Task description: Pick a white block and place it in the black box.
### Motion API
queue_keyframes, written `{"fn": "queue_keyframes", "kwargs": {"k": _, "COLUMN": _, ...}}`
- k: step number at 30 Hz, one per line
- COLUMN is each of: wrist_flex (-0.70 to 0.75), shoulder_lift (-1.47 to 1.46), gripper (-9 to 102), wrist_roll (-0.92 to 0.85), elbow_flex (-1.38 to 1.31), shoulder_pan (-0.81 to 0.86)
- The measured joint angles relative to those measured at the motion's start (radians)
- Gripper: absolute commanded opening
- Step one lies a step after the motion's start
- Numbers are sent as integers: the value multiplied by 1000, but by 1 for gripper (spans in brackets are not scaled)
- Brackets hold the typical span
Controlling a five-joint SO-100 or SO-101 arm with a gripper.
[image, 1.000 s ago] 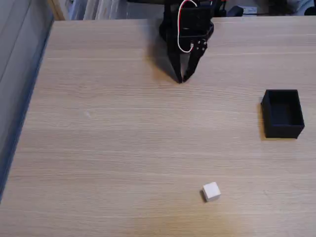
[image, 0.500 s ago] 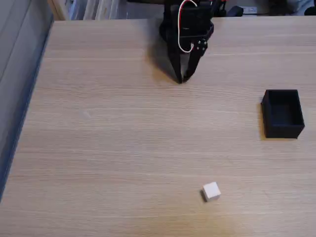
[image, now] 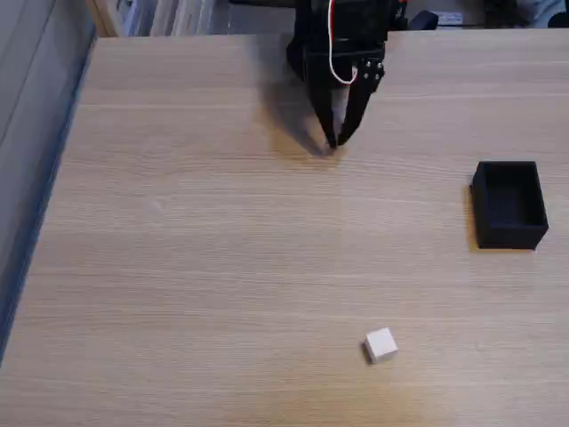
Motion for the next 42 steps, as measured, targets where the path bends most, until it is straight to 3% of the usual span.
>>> {"fn": "queue_keyframes", "kwargs": {"k": 15, "wrist_flex": -101, "shoulder_lift": -489, "gripper": 3, "wrist_roll": 186, "elbow_flex": -407, "shoulder_pan": -97}}
{"fn": "queue_keyframes", "kwargs": {"k": 22, "wrist_flex": -137, "shoulder_lift": -692, "gripper": 10, "wrist_roll": 255, "elbow_flex": -566, "shoulder_pan": -100}}
{"fn": "queue_keyframes", "kwargs": {"k": 27, "wrist_flex": -147, "shoulder_lift": -808, "gripper": 24, "wrist_roll": 256, "elbow_flex": -650, "shoulder_pan": -81}}
{"fn": "queue_keyframes", "kwargs": {"k": 42, "wrist_flex": -371, "shoulder_lift": -1080, "gripper": 30, "wrist_roll": 190, "elbow_flex": -755, "shoulder_pan": 17}}
